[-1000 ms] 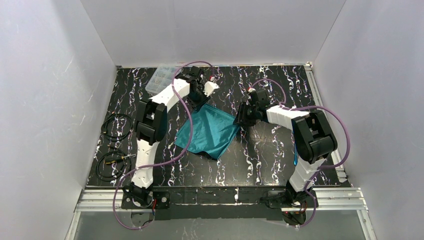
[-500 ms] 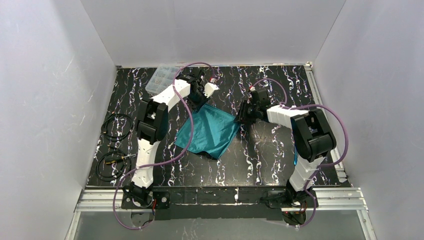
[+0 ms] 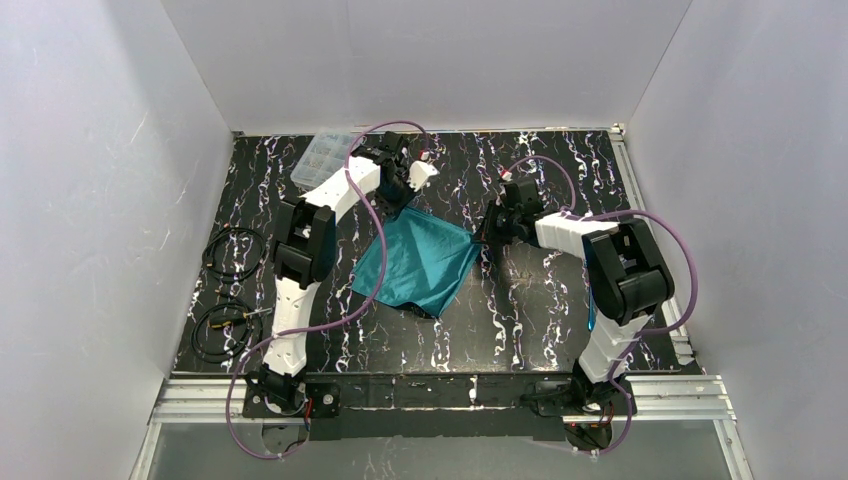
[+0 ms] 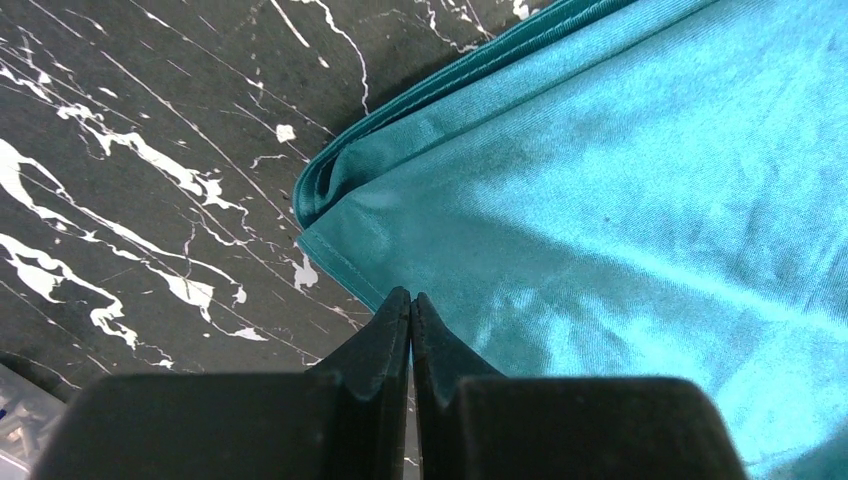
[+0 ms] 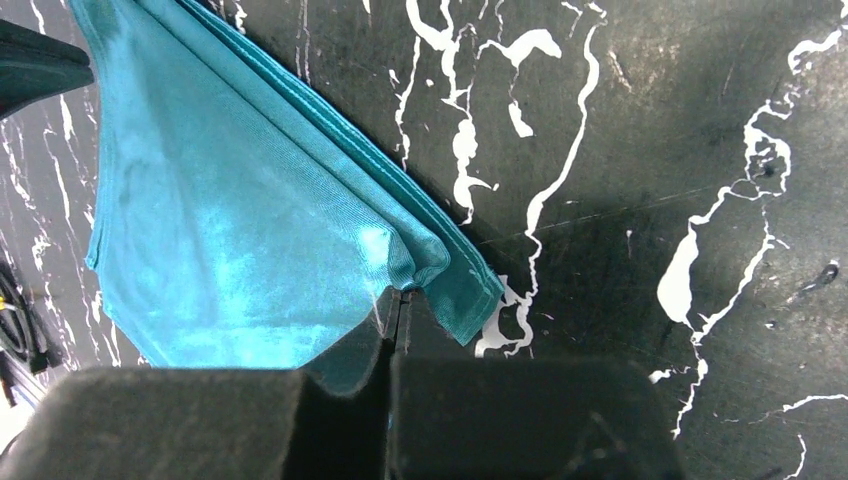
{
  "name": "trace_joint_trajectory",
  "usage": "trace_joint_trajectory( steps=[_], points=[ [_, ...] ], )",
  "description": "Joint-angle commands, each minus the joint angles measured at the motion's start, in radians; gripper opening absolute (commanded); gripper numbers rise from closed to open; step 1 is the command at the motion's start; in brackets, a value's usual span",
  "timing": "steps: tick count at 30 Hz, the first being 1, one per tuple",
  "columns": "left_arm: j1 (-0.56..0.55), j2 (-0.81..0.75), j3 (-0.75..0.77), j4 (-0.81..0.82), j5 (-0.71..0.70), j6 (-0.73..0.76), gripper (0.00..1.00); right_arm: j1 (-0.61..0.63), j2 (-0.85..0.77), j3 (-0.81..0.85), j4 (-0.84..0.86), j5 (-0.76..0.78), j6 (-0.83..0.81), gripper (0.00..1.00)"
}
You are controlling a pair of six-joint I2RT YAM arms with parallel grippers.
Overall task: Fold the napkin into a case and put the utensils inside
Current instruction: Smooth out the lower triangle-folded napkin at the center of the board.
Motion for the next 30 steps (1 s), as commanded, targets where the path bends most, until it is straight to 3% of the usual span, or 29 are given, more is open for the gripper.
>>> trace_joint_trajectory(
  steps=[1, 4, 9, 18, 30],
  points=[
    [0.009, -0.024, 0.047, -0.010, 0.007, -0.021, 0.00, -0.004, -0.061, -0.008, 0.058, -0.002, -0.017, 0.01],
    [0.009, -0.024, 0.057, 0.004, -0.005, -0.036, 0.01, -0.004, -0.075, -0.018, 0.057, 0.000, -0.018, 0.01],
    [0.009, 0.005, 0.096, -0.013, 0.001, -0.041, 0.12, -0.008, -0.089, -0.039, 0.061, 0.010, -0.018, 0.01],
    [0.030, 0.078, 0.197, -0.081, 0.027, -0.113, 0.22, -0.010, -0.075, -0.042, 0.061, 0.008, -0.024, 0.01],
    [0.050, 0.118, 0.202, -0.128, 0.061, -0.155, 0.26, -0.010, -0.078, -0.053, 0.064, 0.006, -0.027, 0.01]
  ],
)
